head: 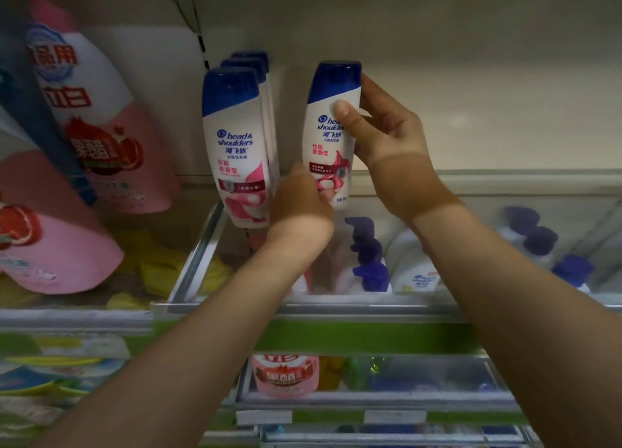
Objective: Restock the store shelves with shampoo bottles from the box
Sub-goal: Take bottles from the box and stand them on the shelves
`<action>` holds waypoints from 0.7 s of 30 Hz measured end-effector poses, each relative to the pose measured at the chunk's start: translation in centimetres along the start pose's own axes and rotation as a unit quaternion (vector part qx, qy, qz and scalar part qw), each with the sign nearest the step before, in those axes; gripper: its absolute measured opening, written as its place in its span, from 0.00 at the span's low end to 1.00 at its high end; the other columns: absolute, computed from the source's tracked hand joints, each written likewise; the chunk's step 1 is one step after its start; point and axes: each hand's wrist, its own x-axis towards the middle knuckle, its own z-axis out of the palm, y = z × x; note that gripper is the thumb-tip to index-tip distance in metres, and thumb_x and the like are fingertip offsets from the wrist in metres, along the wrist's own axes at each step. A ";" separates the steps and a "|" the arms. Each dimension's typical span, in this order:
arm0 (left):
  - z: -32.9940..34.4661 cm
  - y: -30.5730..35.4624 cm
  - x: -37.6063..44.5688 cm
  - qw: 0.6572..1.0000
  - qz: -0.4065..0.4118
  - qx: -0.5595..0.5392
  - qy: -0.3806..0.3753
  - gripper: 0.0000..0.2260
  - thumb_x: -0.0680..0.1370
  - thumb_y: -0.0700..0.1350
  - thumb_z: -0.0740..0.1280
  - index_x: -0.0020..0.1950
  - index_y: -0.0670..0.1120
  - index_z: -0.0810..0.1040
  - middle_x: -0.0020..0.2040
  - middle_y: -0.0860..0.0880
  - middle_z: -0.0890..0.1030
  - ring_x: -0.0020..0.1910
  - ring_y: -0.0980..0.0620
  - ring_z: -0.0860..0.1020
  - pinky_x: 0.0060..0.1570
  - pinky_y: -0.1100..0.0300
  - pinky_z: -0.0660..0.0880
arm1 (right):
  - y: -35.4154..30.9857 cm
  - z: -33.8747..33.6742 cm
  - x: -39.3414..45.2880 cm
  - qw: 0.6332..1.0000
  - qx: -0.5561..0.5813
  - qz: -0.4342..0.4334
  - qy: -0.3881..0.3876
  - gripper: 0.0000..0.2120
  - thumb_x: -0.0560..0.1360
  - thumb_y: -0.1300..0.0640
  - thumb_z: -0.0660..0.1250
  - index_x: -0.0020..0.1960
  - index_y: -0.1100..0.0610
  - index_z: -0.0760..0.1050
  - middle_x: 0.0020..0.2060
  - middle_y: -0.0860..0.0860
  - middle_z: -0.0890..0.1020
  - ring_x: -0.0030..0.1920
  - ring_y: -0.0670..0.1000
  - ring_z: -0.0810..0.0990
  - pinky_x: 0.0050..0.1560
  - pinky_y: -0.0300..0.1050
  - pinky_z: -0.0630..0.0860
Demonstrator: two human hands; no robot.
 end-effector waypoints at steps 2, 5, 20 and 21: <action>0.2 0.0 0.6 1.000 0.010 0.026 0.013 0.13 0.78 0.44 0.66 0.62 0.43 0.71 0.58 0.45 0.77 0.58 0.46 0.77 0.51 0.58 0.70 | 0.4 0.0 0.7 1.000 -0.009 0.003 0.001 0.22 0.78 0.61 0.66 0.71 0.60 0.69 0.57 0.56 0.82 0.53 0.53 0.84 0.52 0.50 0.82; 0.7 -0.1 1.5 0.998 0.025 0.045 0.018 0.14 0.79 0.43 0.64 0.64 0.42 0.69 0.59 0.43 0.77 0.59 0.45 0.76 0.57 0.53 0.73 | 0.9 0.0 1.8 0.999 -0.032 0.014 0.018 0.23 0.77 0.58 0.67 0.71 0.55 0.70 0.57 0.53 0.82 0.52 0.51 0.84 0.53 0.50 0.82; 1.4 1.0 3.7 0.998 -0.020 0.048 -0.020 0.17 0.79 0.40 0.62 0.67 0.40 0.64 0.63 0.41 0.72 0.63 0.45 0.72 0.65 0.53 0.69 | 1.5 -0.4 4.9 0.994 -0.093 0.002 0.050 0.20 0.76 0.60 0.70 0.67 0.58 0.74 0.54 0.53 0.83 0.50 0.45 0.84 0.47 0.38 0.80; 1.5 0.8 3.9 0.998 -0.010 0.056 -0.015 0.17 0.79 0.39 0.62 0.66 0.39 0.65 0.62 0.40 0.72 0.62 0.43 0.72 0.63 0.52 0.70 | 1.5 -0.3 4.9 0.994 -0.097 -0.001 0.054 0.20 0.76 0.60 0.70 0.67 0.58 0.74 0.53 0.52 0.83 0.49 0.44 0.84 0.47 0.37 0.80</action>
